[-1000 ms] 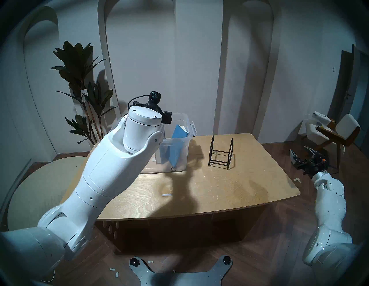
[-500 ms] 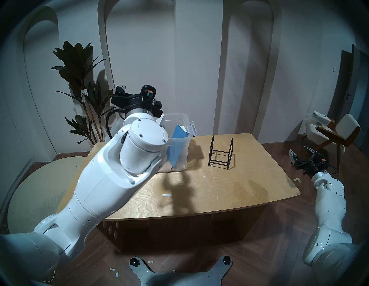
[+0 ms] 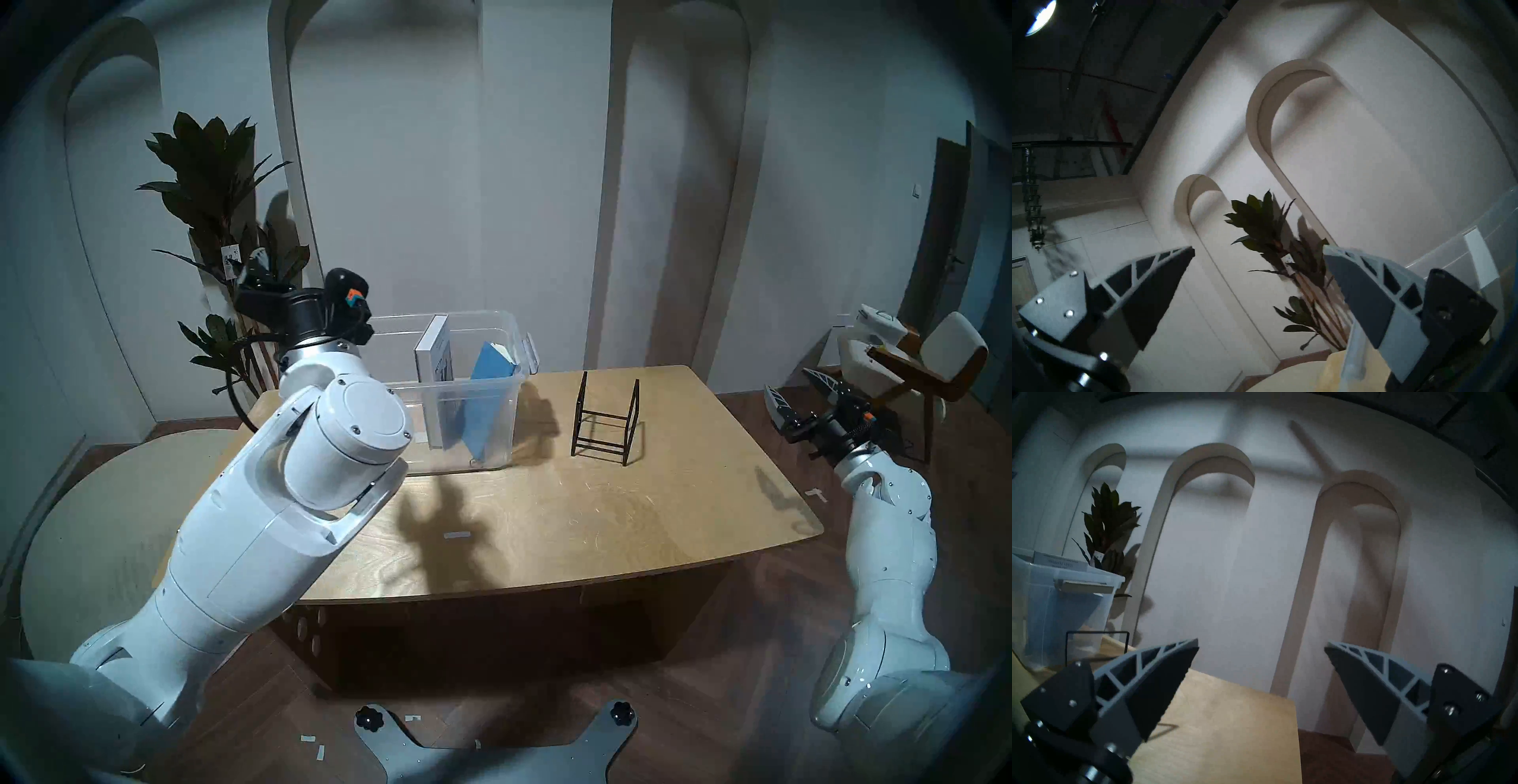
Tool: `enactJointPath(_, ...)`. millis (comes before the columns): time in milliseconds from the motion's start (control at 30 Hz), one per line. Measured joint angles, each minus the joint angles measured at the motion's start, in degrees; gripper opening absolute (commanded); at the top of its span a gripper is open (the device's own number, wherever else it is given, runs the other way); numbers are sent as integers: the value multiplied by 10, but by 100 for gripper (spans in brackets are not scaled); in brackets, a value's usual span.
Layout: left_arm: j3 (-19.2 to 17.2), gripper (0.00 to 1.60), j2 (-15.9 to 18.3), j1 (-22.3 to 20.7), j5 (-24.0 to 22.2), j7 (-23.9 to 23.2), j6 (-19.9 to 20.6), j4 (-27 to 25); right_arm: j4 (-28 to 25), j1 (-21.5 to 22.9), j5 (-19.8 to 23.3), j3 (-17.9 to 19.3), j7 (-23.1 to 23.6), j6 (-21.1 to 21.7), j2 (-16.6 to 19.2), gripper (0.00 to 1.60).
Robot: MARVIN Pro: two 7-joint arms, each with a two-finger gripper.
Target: Pack the books into the storage box
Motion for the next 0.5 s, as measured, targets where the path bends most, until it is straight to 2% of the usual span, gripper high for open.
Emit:
enactJointPath(233, -55, 160, 16, 45, 11, 0, 0, -14, -50, 9, 22, -1, 16, 13, -21, 160)
enactJointPath(500, -118, 160, 10, 90, 7, 1, -3, -30, -110, 19, 37, -19, 19, 53, -53, 160)
